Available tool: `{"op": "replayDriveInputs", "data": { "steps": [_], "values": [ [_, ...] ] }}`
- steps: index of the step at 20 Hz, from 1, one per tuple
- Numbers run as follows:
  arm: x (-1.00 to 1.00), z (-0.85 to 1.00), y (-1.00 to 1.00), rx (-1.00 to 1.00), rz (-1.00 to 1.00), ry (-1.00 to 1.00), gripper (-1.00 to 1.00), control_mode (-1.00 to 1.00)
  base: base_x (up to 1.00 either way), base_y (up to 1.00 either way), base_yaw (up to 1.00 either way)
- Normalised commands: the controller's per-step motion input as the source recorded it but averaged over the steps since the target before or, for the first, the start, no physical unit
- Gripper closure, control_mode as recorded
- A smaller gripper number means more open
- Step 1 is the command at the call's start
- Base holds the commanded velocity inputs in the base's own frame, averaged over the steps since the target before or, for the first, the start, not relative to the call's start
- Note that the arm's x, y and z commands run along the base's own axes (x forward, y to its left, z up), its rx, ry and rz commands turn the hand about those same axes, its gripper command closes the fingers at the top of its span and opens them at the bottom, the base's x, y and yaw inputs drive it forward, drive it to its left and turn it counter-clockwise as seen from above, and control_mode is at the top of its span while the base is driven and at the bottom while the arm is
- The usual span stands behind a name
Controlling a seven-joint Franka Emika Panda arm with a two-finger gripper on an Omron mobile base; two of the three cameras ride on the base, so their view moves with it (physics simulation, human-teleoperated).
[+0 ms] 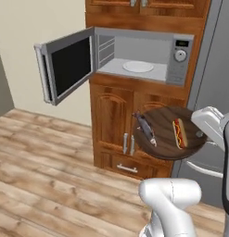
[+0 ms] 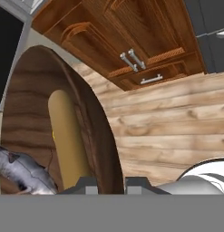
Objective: Place the bowl containing the hot dog and fish in the microwave. Close the microwave door and press the start button to microwave the meal.
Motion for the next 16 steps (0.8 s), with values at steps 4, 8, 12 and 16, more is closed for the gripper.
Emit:
{"op": "replayDriveInputs", "data": {
  "steps": [4,8,12,16],
  "values": [
    [0.0,0.0,0.0,0.0,0.0,0.0,1.0,1.0,0.77,0.31,-0.29],
    [0.0,0.0,0.0,0.0,0.0,0.0,1.0,1.0,0.71,0.26,-0.28],
    [0.0,0.0,0.0,0.0,0.0,0.0,1.0,1.0,0.62,0.28,-0.26],
    [0.0,0.0,0.0,0.0,0.0,0.0,1.0,1.0,0.54,0.31,-0.23]
  ]
}}
